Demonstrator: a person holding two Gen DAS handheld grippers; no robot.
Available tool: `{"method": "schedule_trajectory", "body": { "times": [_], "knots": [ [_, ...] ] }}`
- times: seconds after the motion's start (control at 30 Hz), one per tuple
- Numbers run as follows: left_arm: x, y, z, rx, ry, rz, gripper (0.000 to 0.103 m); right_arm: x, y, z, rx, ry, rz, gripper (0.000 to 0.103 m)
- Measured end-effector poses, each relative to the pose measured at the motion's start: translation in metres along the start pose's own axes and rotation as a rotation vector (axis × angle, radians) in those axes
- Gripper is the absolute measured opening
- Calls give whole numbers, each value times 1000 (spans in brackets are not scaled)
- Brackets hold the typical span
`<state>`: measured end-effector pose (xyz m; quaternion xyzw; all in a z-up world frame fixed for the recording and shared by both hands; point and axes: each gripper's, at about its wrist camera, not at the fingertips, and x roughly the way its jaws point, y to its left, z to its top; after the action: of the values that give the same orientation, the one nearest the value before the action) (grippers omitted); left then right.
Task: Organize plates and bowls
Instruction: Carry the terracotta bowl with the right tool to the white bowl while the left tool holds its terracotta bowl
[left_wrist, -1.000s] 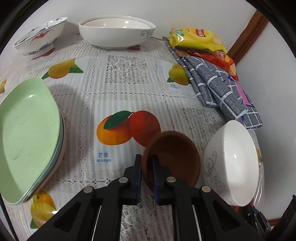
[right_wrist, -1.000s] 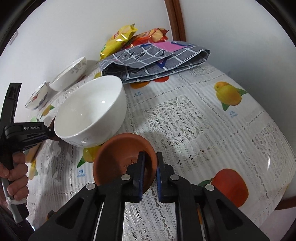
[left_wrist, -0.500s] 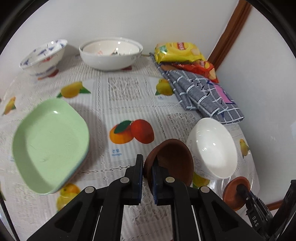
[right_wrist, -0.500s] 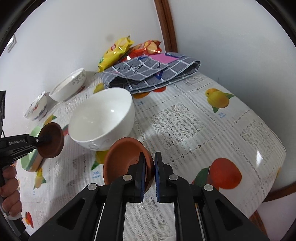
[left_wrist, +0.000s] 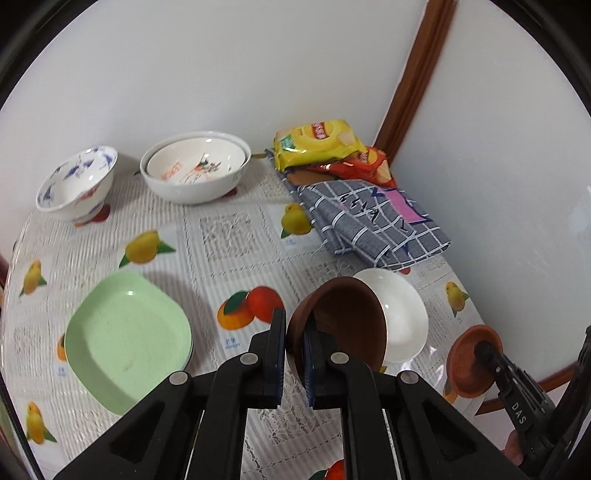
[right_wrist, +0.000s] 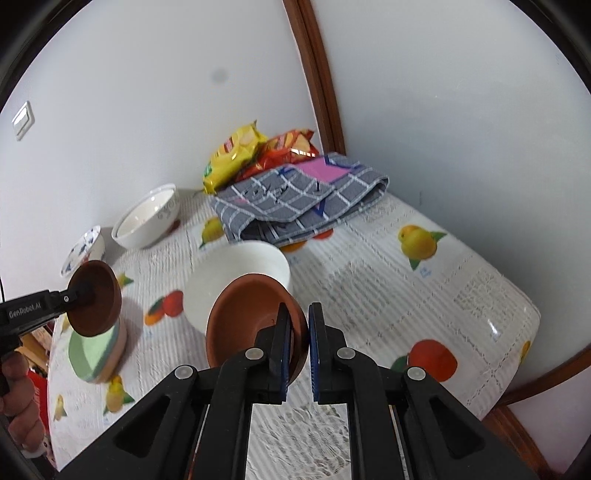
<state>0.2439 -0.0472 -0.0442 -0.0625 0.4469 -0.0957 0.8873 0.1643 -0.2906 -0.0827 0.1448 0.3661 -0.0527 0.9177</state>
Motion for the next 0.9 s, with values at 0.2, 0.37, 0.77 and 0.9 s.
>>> {"method": "schedule_trajectory", "body": {
  "times": [0.2,0.37,0.77,0.9],
  "knots": [
    [0,-8,16,37,-18,-12,8,-2,14,15,-14,-19,5,9],
    [11,-16,28,59,-16,-40,8,3,20,23,-21,-3,32,9],
    [54,-21,28,88,38,-102,8,21,26,30,-30,21,-15,9],
    [58,-13,34,92,22,-75,8,36,30,28,-25,35,-24,9]
  ]
}}
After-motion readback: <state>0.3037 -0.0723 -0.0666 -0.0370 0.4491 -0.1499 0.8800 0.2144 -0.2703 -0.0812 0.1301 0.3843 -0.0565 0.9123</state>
